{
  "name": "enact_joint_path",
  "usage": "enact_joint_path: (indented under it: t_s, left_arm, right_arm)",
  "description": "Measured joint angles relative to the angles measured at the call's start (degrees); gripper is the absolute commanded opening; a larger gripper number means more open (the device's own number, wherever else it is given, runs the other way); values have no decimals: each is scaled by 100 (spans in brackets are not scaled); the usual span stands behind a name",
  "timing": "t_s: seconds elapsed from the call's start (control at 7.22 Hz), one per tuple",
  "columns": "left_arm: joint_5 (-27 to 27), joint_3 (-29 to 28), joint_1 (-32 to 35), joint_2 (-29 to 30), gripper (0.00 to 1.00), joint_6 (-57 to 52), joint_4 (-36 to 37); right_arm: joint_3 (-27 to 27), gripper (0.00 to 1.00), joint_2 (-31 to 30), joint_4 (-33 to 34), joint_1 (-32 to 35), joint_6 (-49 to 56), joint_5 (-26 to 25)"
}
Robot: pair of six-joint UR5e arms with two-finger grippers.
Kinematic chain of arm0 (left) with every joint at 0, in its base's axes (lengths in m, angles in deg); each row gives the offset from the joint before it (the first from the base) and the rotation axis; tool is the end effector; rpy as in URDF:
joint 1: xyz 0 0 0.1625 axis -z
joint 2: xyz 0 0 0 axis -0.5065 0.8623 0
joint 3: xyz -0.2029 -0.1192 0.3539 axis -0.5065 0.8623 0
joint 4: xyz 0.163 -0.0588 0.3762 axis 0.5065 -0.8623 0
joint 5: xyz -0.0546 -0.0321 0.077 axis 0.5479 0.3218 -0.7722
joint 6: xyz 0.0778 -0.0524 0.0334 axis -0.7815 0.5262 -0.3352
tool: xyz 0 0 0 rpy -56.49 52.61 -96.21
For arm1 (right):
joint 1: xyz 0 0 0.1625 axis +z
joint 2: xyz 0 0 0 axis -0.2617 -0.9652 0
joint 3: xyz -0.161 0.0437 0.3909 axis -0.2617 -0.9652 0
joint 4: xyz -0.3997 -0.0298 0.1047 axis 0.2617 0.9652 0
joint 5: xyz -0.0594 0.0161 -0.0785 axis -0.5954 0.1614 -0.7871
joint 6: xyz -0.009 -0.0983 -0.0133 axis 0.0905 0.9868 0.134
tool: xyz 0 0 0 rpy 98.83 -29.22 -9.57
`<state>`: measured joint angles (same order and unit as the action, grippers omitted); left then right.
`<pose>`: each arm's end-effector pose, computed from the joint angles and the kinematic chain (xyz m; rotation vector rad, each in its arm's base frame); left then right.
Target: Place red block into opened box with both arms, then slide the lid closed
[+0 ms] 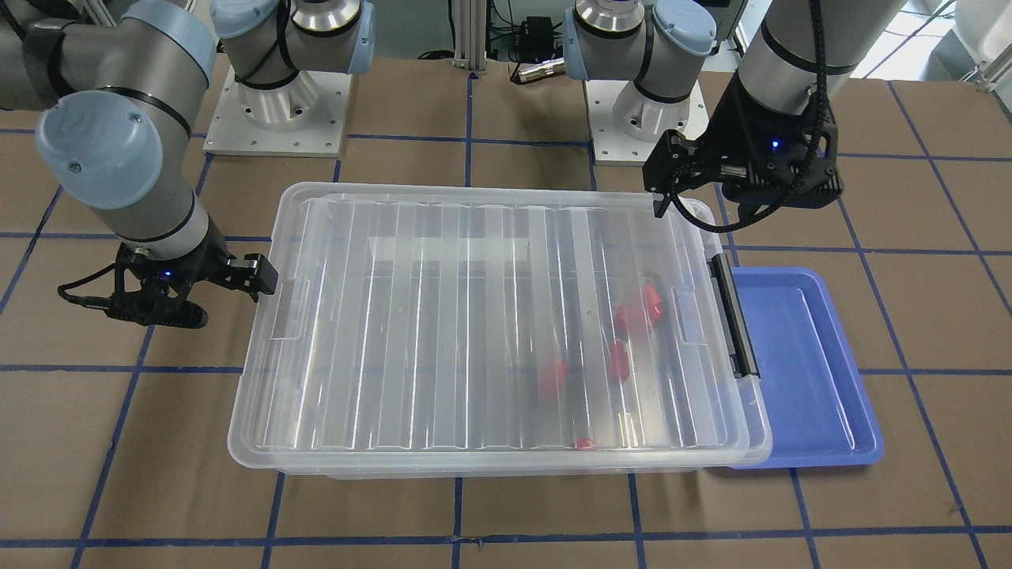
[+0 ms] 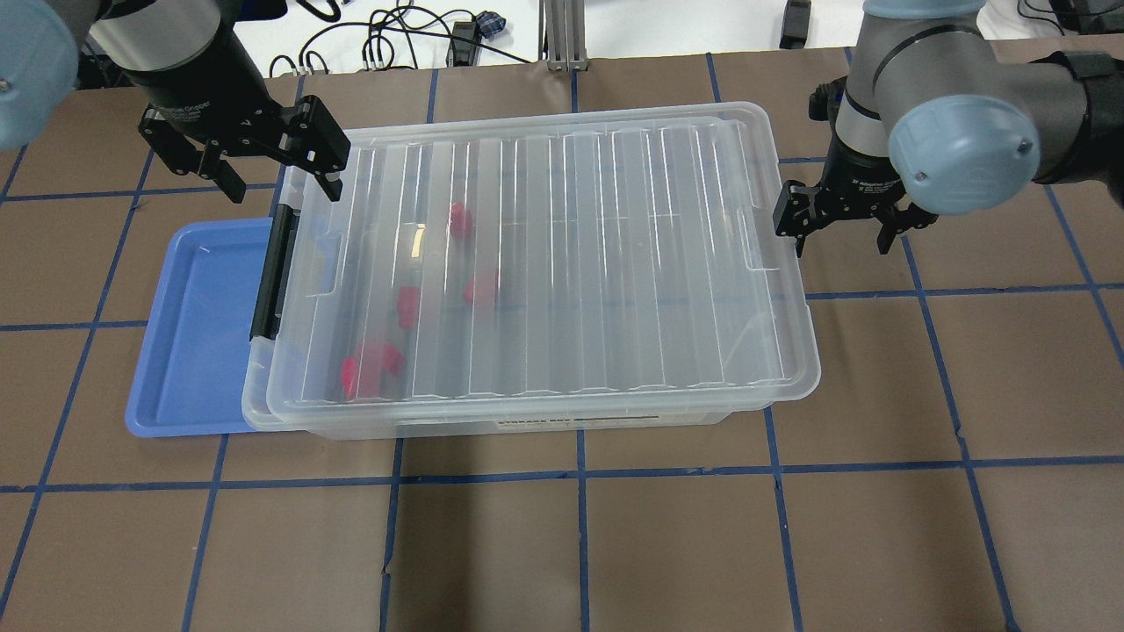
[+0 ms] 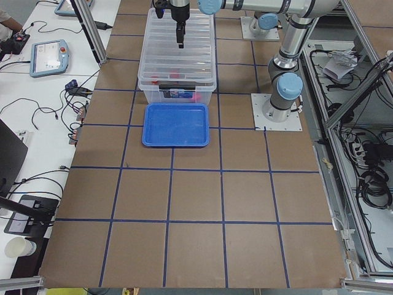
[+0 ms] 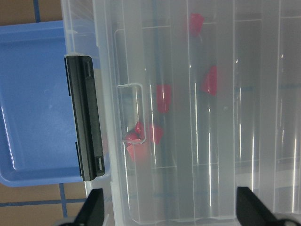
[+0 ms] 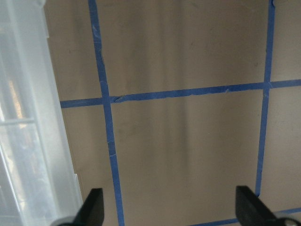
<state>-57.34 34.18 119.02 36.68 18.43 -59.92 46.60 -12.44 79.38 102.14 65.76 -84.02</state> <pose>-0.1221 -0.5149 0.5037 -0.0733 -3.1251 -0.0350 0.0934 -0.5434 0.3447 -0.1006 -3.0220 -0.1794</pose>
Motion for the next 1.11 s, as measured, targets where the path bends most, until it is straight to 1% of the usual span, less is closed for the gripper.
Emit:
enact_joint_path:
  t_s: [0.55,0.69,1.11]
  left_arm:
    - [18,0,0,11,100,12,15]
    - [15,2,-1,7,100,14,10]
    - [22,8,-6,1,100,15,5]
  right_arm:
    - [-52,100,-41,-18,30,24,-61]
    - [-91,100,-145,-42,21,47,-74]
    - [-57,100,-757,-28,-33,10,-67]
